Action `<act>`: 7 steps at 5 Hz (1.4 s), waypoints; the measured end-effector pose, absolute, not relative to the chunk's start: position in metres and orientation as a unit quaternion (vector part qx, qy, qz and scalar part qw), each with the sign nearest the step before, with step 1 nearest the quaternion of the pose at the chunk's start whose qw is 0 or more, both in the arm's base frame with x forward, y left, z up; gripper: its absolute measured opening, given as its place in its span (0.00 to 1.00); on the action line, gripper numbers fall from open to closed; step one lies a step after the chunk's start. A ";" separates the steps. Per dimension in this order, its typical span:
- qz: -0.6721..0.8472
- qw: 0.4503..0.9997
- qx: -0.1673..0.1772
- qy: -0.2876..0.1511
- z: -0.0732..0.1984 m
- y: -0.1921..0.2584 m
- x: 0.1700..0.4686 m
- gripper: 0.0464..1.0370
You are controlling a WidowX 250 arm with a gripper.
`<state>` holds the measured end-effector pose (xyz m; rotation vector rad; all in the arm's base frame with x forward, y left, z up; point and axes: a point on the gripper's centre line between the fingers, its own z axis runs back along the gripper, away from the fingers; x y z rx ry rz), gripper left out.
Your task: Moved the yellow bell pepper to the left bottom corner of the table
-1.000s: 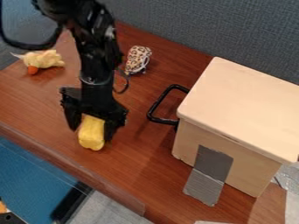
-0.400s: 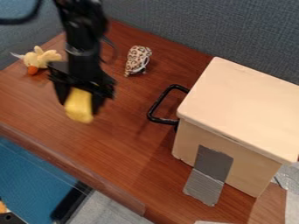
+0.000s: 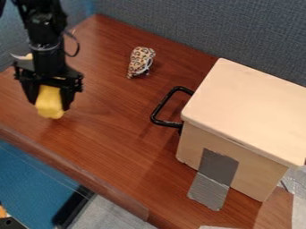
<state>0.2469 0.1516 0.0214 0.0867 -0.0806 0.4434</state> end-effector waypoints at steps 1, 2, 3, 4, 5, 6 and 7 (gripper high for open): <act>0.239 0.970 0.044 -0.028 0.006 0.167 0.252 0.79; 0.241 0.970 0.034 -0.024 0.007 0.171 0.253 0.85; 0.246 0.968 0.007 -0.047 0.038 0.165 0.251 0.97; 0.232 0.970 0.007 -0.078 0.075 0.162 0.253 0.97; 0.207 0.976 0.014 -0.067 0.078 0.159 0.251 0.96; 0.204 0.976 0.016 -0.067 0.078 0.159 0.251 0.96; 0.204 0.976 0.015 -0.067 0.078 0.159 0.252 0.96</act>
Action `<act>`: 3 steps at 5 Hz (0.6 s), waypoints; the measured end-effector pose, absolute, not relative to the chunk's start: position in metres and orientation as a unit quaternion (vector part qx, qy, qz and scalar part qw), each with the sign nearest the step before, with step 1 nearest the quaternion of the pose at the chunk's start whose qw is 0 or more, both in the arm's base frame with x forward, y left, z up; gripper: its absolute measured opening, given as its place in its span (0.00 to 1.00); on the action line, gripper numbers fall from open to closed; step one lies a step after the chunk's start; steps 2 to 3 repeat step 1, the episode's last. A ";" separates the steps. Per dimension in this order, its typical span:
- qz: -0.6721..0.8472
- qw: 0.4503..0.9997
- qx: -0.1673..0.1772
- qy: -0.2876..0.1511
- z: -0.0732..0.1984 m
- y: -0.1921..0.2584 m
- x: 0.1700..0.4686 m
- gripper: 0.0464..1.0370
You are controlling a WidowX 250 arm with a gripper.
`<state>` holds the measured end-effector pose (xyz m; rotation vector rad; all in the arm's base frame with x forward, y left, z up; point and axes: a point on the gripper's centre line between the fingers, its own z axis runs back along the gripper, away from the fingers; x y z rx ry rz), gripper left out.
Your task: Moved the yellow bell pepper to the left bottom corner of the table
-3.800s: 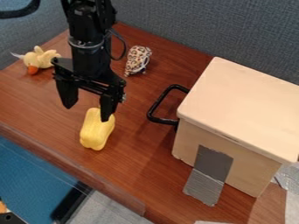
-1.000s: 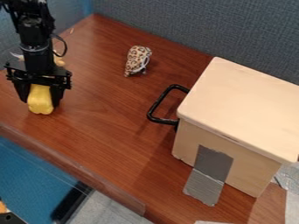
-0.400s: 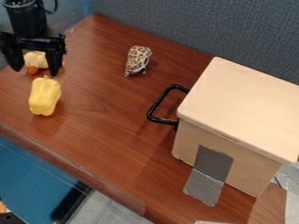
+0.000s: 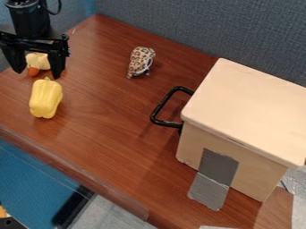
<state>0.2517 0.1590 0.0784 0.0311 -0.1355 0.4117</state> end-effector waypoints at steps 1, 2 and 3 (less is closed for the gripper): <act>0.204 0.976 0.015 -0.067 0.078 0.159 0.252 0.96; 0.204 0.976 0.015 -0.067 0.078 0.159 0.252 0.96; 0.204 0.976 0.015 -0.067 0.078 0.159 0.252 0.96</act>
